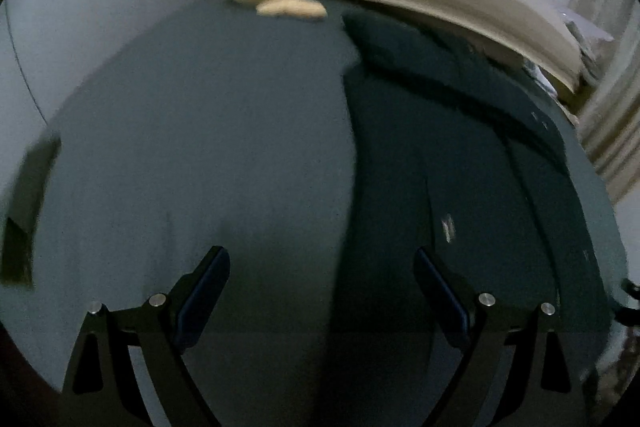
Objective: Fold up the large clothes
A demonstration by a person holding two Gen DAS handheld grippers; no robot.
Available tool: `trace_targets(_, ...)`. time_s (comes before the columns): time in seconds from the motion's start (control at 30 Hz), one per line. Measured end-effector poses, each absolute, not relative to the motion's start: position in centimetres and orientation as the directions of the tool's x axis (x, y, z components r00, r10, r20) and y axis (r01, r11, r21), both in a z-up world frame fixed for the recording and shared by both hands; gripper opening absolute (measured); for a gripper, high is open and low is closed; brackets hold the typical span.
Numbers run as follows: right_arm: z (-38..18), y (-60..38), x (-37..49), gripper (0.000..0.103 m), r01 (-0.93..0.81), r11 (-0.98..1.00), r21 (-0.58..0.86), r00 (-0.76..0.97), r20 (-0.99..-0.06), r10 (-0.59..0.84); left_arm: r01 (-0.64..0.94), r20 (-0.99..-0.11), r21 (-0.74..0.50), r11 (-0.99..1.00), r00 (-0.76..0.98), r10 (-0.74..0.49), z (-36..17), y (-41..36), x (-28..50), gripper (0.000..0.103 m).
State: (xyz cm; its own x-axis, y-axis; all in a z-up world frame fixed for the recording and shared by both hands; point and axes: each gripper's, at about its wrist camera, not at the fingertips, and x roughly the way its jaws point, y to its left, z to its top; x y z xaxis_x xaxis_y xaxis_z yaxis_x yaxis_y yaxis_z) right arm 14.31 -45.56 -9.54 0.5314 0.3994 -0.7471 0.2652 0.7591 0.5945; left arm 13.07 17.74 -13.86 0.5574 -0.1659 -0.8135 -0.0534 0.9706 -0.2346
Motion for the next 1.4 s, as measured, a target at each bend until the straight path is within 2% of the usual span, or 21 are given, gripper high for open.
trace_targets(0.13,-10.8,-43.2,11.9,0.09,0.213,0.742,0.635,0.529,-0.714,0.459,-0.001,-0.823,-0.296,0.955,0.507,-0.254,-15.3,16.8,10.4,0.093)
trace_targets(0.27,-11.5,-42.5,11.6,0.09,0.208,0.678,0.705,0.552,-0.656,0.514,-0.002,-0.823,-0.336,0.942,0.486,-0.293,-15.8,16.6,9.4,0.093)
trace_targets(0.4,-12.1,-42.1,11.9,0.091,0.198,0.626,0.754,0.56,-0.612,0.559,0.028,-0.72,-0.579,0.815,0.451,-0.527,-16.0,17.9,9.4,0.093)
trace_targets(0.63,-12.6,-42.1,10.9,0.091,0.217,0.629,0.746,0.56,-0.623,0.546,-0.107,-0.71,-0.594,0.798,0.536,-0.457,-15.7,20.7,9.9,0.093)
trace_targets(0.8,-12.6,-42.3,10.3,0.091,0.22,0.621,0.752,0.569,-0.616,0.544,-0.099,-0.702,-0.654,0.75,0.45,-0.552,-17.4,20.3,11.4,0.093)
trace_targets(0.83,-12.7,-42.4,10.2,0.091,0.226,0.611,0.759,0.573,-0.611,0.547,-0.086,-0.675,-0.689,0.719,0.437,-0.594,-17.5,20.3,11.8,0.093)
trace_targets(0.9,-12.4,-42.3,10.2,0.091,0.226,0.586,0.778,0.577,-0.591,0.563,-0.054,-0.539,-0.821,0.569,0.403,-0.74,-17.2,20.1,11.6,0.093)
trace_targets(0.93,-12.3,-42.3,10.2,0.091,0.213,0.563,0.799,0.58,-0.567,0.585,-0.03,-0.477,-0.857,0.514,0.42,-0.772,-16.4,20.3,11.3,0.093)
trace_targets(1.0,-11.8,-42.2,10.0,0.091,0.176,0.52,0.836,0.596,-0.511,0.619,0.009,-0.429,-0.875,0.484,0.449,-0.784,-15.8,20.6,10.9,0.093)
trace_targets(1.07,-11.7,-42.2,10.1,0.091,0.166,0.492,0.855,0.614,-0.48,0.627,-0.02,-0.449,-0.871,0.491,0.44,-0.778,-16.9,20.5,11.1,0.093)
trace_targets(1.1,-12.1,-42.3,10.2,0.091,0.184,0.496,0.848,0.612,-0.494,0.618,-0.092,-0.509,-0.848,0.521,0.412,-0.756,-18.1,20.5,11.4,0.093)
trace_targets(1.13,-12.6,-42.4,10.2,0.091,0.21,0.507,0.836,0.602,-0.52,0.607,-0.134,-0.522,-0.847,0.515,0.393,-0.757,-18.9,20.5,11.7,0.093)
trace_targets(1.17,-12.9,-42.4,10.1,0.091,0.22,0.501,0.837,0.598,-0.522,0.608,-0.122,-0.483,-0.87,0.477,0.397,-0.78,-19.1,20.6,11.2,0.093)
trace_targets(1.23,-12.7,-42.1,9.8,0.091,0.181,0.465,0.866,0.611,-0.47,0.637,-0.029,-0.421,-0.89,0.456,0.438,-0.794,-17.9,20.6,10.2,0.093)
trace_targets(1.27,-12.5,-42.0,9.7,0.091,0.152,0.452,0.879,0.618,-0.441,0.65,-0.007,-0.426,-0.881,0.472,0.443,-0.789,-17.9,20.4,10.0,0.093)
trace_targets(1.33,-12.9,-41.9,9.8,0.091,0.159,0.471,0.868,0.606,-0.462,0.647,-0.067,-0.519,-0.841,0.537,0.382,-0.765,-19.5,19.7,10.3,0.091)
trace_targets(1.4,-13.6,-41.7,9.9,0.089,0.187,0.477,0.859,0.593,-0.485,0.642,-0.027,-0.508,-0.838,0.545,0.401,-0.762,-18.7,19.2,10.2,0.091)
